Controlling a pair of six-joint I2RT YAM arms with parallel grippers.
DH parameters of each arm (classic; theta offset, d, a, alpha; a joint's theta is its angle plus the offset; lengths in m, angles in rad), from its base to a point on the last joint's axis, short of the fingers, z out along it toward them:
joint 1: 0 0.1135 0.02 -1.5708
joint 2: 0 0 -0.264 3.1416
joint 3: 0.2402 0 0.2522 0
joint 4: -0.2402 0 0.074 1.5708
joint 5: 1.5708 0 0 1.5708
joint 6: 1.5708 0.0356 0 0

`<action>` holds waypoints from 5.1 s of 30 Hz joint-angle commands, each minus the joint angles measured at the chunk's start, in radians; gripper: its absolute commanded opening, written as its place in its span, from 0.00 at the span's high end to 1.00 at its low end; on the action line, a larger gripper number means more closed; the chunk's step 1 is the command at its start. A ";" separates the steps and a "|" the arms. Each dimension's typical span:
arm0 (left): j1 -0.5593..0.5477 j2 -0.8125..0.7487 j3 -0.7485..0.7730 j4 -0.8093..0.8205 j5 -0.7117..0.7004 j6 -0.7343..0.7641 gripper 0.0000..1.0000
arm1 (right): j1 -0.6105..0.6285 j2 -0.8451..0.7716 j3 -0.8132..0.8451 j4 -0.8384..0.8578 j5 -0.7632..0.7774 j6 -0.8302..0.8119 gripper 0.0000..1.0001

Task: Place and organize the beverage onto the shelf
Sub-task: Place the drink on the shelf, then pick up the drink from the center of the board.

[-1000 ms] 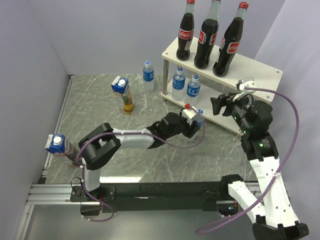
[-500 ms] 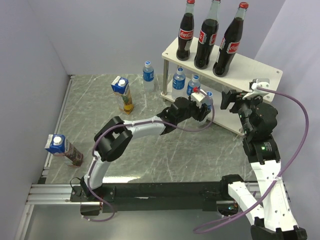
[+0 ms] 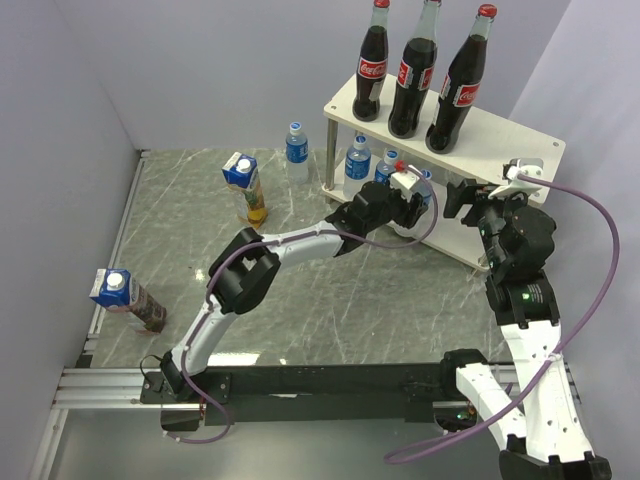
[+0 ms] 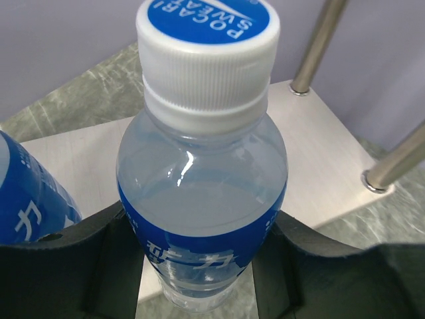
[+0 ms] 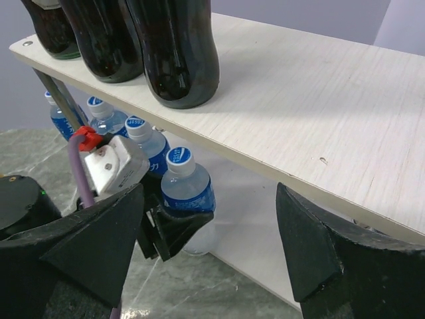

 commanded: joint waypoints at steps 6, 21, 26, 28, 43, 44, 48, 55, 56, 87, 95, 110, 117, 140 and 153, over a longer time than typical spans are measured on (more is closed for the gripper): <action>0.019 0.034 0.183 0.168 -0.028 -0.016 1.00 | -0.013 -0.008 -0.008 0.047 -0.026 0.013 0.14; 0.025 0.079 0.231 0.154 -0.032 -0.013 0.81 | -0.018 -0.006 -0.012 0.048 -0.030 0.016 0.15; 0.024 0.045 0.191 0.155 -0.032 -0.016 0.52 | -0.019 -0.008 -0.015 0.053 -0.029 0.015 0.15; 0.024 0.037 0.183 0.154 -0.032 -0.013 0.45 | -0.021 -0.011 -0.017 0.054 -0.030 0.013 0.15; -0.010 -0.076 0.074 0.178 -0.032 0.028 0.21 | -0.036 -0.016 -0.024 0.057 -0.075 0.013 0.15; -0.016 -0.093 0.054 0.180 -0.032 0.033 0.20 | -0.036 -0.016 -0.023 0.056 -0.078 0.013 0.15; -0.030 -0.147 -0.012 0.191 -0.064 0.056 0.20 | -0.042 -0.016 -0.023 0.054 -0.093 0.010 0.15; -0.035 -0.283 -0.186 0.177 -0.083 0.073 0.19 | -0.053 -0.017 -0.009 0.010 -0.223 -0.053 0.15; -0.035 -0.321 -0.235 0.169 -0.083 0.076 0.19 | -0.053 -0.017 -0.008 0.002 -0.249 -0.076 0.15; 0.453 -0.549 -0.271 -0.409 -0.055 -0.245 0.20 | -0.061 0.115 0.032 -0.276 -0.928 -0.403 0.20; 0.521 -0.255 0.098 -0.570 -0.046 -0.209 0.24 | -0.058 0.124 0.028 -0.276 -0.931 -0.407 0.20; 0.539 0.032 0.482 -0.681 -0.147 -0.151 0.32 | -0.047 0.139 0.026 -0.274 -0.922 -0.410 0.20; 0.539 0.082 0.523 -0.642 -0.164 -0.131 0.34 | -0.047 0.138 0.025 -0.269 -0.915 -0.407 0.20; 0.478 -0.348 0.102 -0.452 -0.098 0.002 1.00 | -0.049 0.124 0.026 -0.272 -0.915 -0.407 0.20; 0.263 -0.852 -0.454 -0.391 0.072 -0.001 1.00 | -0.049 0.130 0.015 -0.272 -0.958 -0.438 0.20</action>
